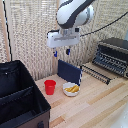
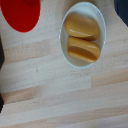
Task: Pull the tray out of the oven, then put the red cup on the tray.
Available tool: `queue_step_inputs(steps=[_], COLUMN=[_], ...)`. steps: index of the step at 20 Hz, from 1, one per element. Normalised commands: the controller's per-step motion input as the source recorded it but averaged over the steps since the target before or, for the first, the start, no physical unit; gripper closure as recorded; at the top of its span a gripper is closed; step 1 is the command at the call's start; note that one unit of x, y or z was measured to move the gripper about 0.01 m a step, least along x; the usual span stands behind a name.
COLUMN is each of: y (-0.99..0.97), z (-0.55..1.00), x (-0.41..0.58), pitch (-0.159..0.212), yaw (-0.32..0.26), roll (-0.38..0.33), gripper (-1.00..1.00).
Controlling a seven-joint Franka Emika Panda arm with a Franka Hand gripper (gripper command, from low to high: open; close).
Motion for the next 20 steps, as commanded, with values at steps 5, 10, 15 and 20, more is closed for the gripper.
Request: queue_step_inputs(steps=[5,10,15,20], y=[-0.25,-0.33,-0.32,-0.34], z=[0.00,0.00,0.00,0.00], x=[-0.090,-0.151,-0.187,-0.212], pitch=[-0.053,-0.070,-0.062,-0.045], yaw=[0.168,0.149,0.118,0.068], roll=[-0.315,-0.322,-0.353,-0.375], gripper=[-1.00,-1.00,-1.00,-1.00])
